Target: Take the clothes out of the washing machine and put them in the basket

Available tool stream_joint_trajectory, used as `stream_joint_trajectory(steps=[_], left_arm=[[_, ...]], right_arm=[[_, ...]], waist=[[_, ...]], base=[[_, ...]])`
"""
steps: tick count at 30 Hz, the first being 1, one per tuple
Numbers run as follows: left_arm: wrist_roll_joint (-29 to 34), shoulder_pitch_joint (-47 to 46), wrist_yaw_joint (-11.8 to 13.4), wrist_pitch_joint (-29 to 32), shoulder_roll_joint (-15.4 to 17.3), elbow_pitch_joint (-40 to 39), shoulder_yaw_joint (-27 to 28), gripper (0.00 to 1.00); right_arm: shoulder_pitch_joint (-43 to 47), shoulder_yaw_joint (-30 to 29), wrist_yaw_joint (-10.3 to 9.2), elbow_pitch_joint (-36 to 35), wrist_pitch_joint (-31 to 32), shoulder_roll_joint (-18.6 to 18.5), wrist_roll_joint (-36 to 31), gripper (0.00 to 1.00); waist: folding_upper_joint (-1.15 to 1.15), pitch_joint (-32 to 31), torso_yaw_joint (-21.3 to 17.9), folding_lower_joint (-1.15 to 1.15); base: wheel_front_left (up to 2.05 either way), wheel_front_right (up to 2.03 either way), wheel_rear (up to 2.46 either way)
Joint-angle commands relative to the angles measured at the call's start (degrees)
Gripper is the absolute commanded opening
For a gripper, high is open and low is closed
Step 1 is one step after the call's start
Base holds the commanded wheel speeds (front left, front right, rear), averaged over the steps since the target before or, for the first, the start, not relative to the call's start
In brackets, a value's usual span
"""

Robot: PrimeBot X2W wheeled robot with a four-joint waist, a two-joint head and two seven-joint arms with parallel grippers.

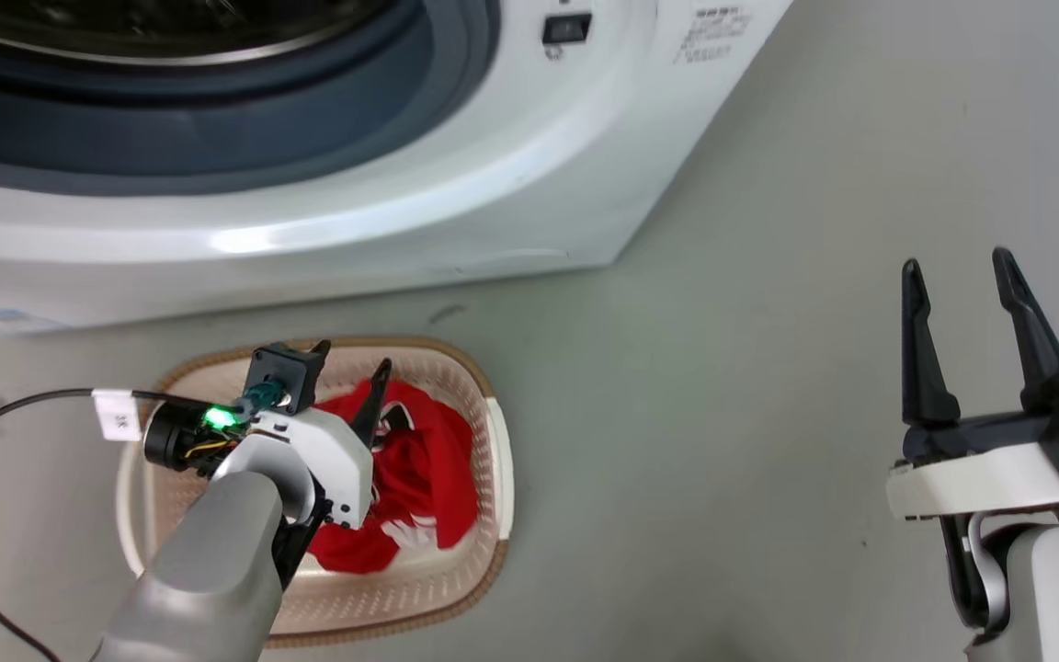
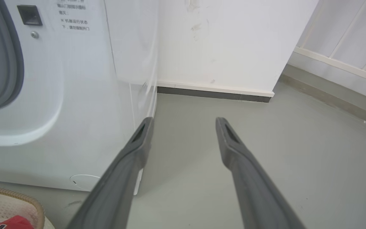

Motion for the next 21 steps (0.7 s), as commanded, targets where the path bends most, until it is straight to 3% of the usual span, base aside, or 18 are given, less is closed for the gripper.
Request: stream_joint_trajectory(steps=[1,14,21], left_arm=[[-0.1,1.8,0.0,-0.1,0.5,-2.5,0.8,1.00],[3.5,16.3,4.4,-0.2,3.6,-29.4,13.3,1.00],[6.5,26.6,8.6,-0.2,2.1,-41.6,20.3,1.00]], right_arm=[[1.1,-0.4,-0.06,0.4,-0.1,0.0,-0.6,1.00],[7.3,-2.7,-0.06,2.4,-0.1,0.0,-2.5,1.00],[11.0,-2.9,-0.06,1.9,-0.1,0.0,-2.0,1.00]], waist=[[0.00,-6.2,3.2,0.00],[0.00,-19.8,8.2,0.00],[0.00,-24.2,9.0,0.00]], base=[[0.00,0.00,0.00],[0.00,0.00,0.00],[0.00,0.00,0.00]])
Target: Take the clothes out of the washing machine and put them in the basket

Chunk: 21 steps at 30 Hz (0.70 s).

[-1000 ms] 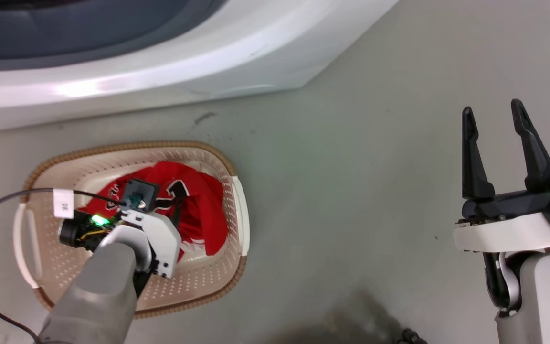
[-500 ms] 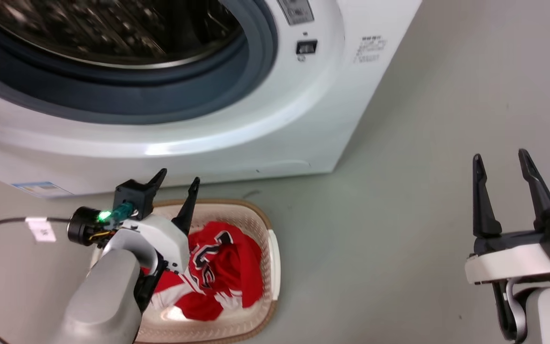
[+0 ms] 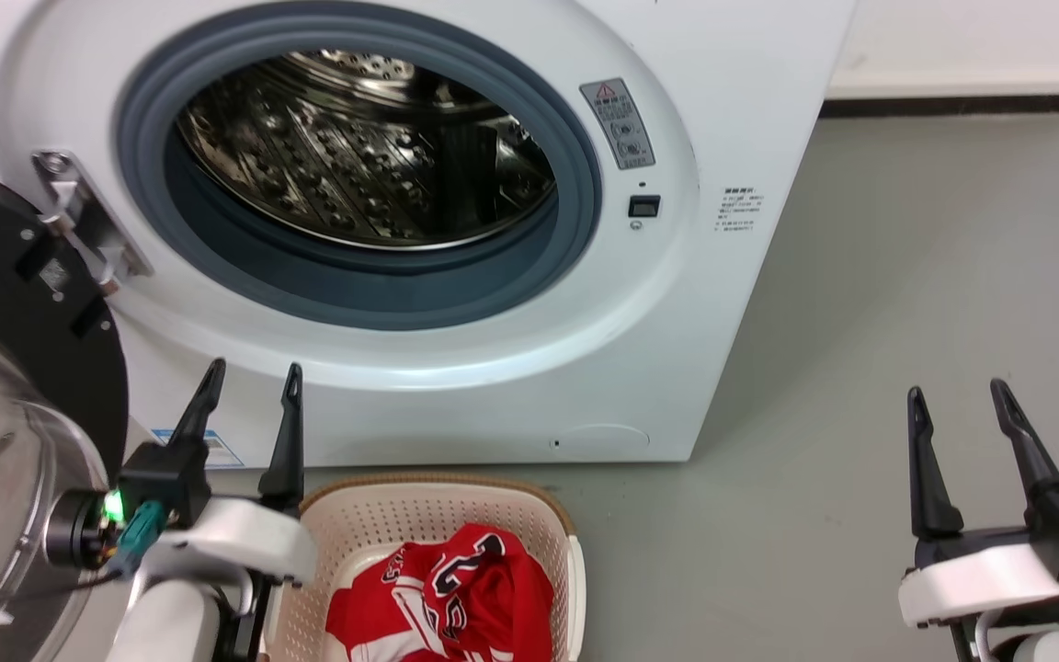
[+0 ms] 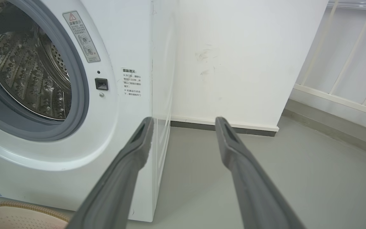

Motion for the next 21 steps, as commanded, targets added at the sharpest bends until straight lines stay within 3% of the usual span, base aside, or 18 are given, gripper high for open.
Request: stream_joint_trajectory(steps=[1,11,21], left_arm=[[0.6,2.6,0.7,-0.1,-0.9,-1.8,1.6,1.00],[4.6,14.1,2.4,-0.1,-5.9,-7.3,6.8,1.00],[9.0,18.4,3.0,-0.1,-9.7,-9.9,9.1,1.00]], right_arm=[[1.4,0.0,-0.06,-0.2,-0.1,0.0,0.2,1.00],[5.5,1.0,-0.06,-0.8,-0.1,0.0,1.9,1.00],[8.1,1.4,-0.06,-1.1,-0.1,0.0,2.7,1.00]], waist=[[0.00,-2.2,1.0,0.02],[0.00,-6.8,0.2,0.02],[0.00,-8.7,-0.3,0.02]], base=[[0.00,0.00,0.00],[0.00,0.00,0.00],[0.00,0.00,0.00]])
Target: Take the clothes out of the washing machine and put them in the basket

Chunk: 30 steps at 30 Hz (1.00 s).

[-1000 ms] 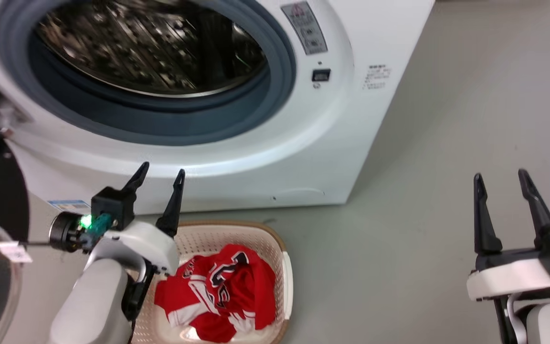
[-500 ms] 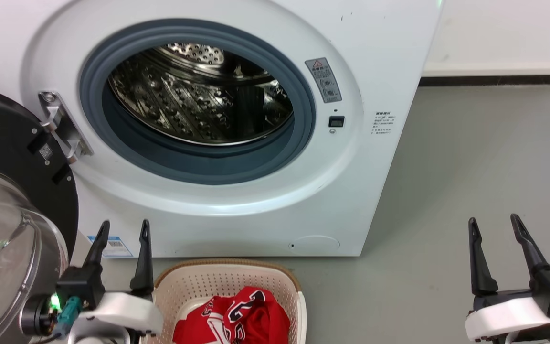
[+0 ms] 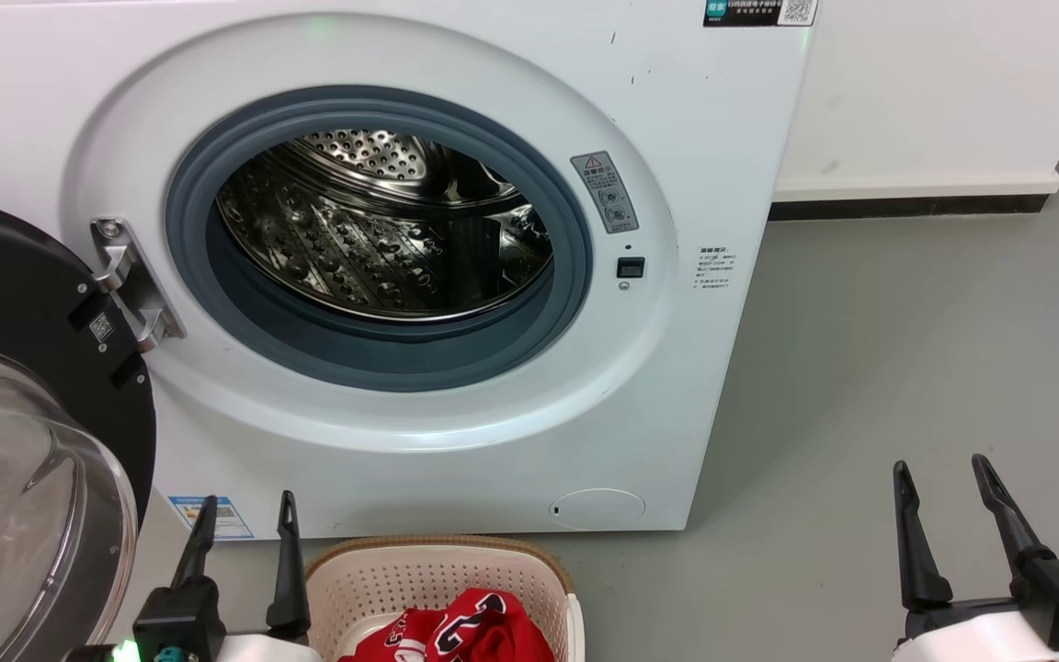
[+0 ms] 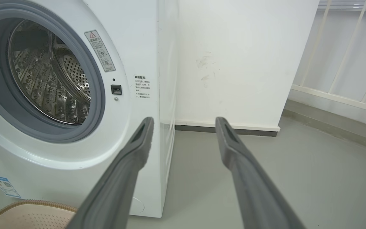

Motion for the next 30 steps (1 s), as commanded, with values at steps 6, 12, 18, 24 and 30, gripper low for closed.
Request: stream_joint_trajectory(steps=[6,12,18,24,30], left_arm=[[1.2,1.2,-0.5,-0.1,-1.6,0.4,1.0,1.00],[2.0,0.9,-1.2,-0.1,-2.0,0.8,2.2,1.00],[2.9,0.7,-1.8,-0.1,-2.4,1.1,2.9,1.00],[3.7,0.7,-2.1,-0.1,-2.7,1.1,3.2,1.00],[3.3,0.9,-2.3,0.3,-2.8,2.2,3.5,0.00]], right_arm=[[0.2,0.0,-0.06,-0.1,-0.1,0.0,0.4,1.00],[-0.1,0.0,-0.06,-0.1,-0.1,0.0,0.2,1.00],[-0.4,0.2,-0.06,0.2,-0.1,0.0,0.0,1.00],[-0.5,0.3,-0.06,0.3,-0.1,0.0,0.5,1.00],[0.1,0.3,0.01,1.6,0.1,0.1,0.8,0.00]], waist=[[0.00,-0.3,-0.1,0.01],[0.00,-0.2,0.0,0.01],[0.00,-0.3,-0.1,0.01],[0.00,-0.4,-0.5,0.01],[0.00,-0.5,-0.6,0.01]], base=[[0.00,0.00,0.00],[0.00,0.00,0.00],[0.00,0.00,0.00],[0.00,0.00,0.00],[0.00,0.00,0.00]])
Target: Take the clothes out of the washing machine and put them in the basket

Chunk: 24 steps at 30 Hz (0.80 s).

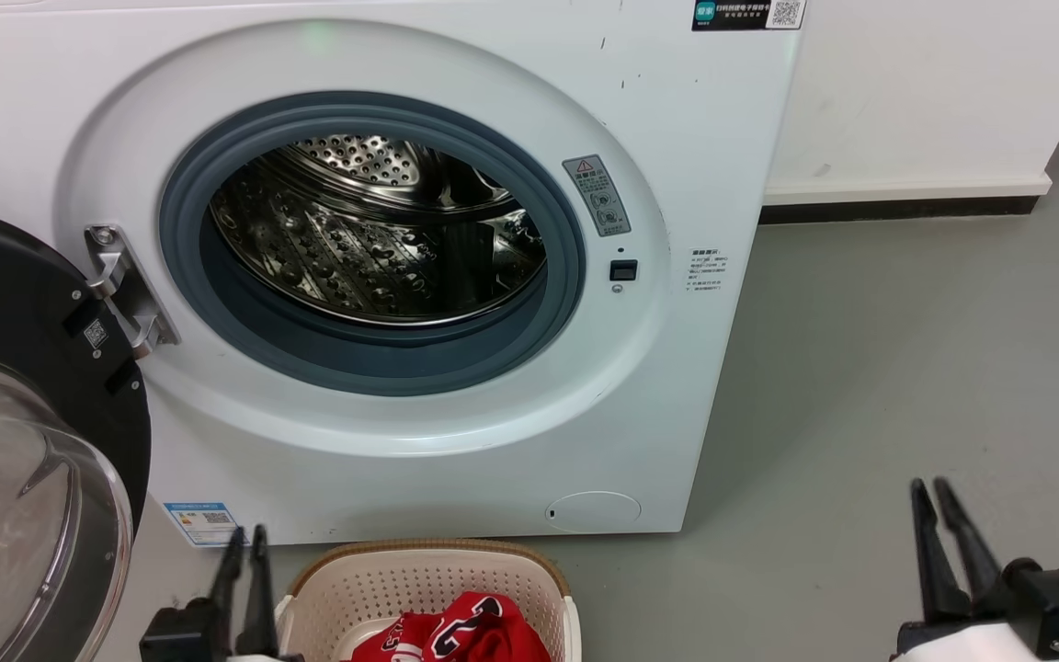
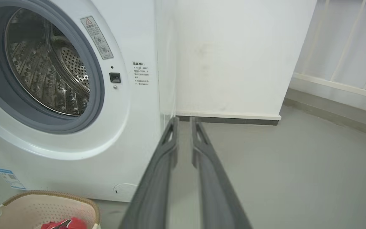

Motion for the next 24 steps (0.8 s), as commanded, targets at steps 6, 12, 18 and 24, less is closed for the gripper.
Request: stream_joint_trajectory(steps=[6,12,18,24], left_arm=[[-6.7,-1.7,-0.7,2.4,-0.1,1.3,1.2,0.00],[-13.8,-2.4,-1.4,3.8,-0.3,1.4,1.2,0.00],[-20.3,-3.1,-2.1,5.1,-0.4,1.5,1.3,0.00],[-26.4,-3.9,-2.7,6.4,-0.5,1.8,1.6,0.00]], right_arm=[[-1.3,-0.5,0.00,1.2,2.0,0.0,7.2,0.00],[-2.1,-0.4,-0.01,1.6,3.5,0.0,14.6,0.00],[-2.9,-0.4,-0.01,2.1,5.0,0.0,21.3,0.00],[-3.6,-0.5,-0.01,2.7,6.4,-0.1,27.7,0.00]], waist=[[0.00,0.1,0.1,0.00],[0.00,0.3,0.3,0.00],[0.00,0.4,0.4,0.00],[0.00,0.5,0.6,0.00]], base=[[0.00,0.00,0.00],[0.00,0.00,0.00],[0.00,0.00,0.00],[0.00,0.00,0.00]])
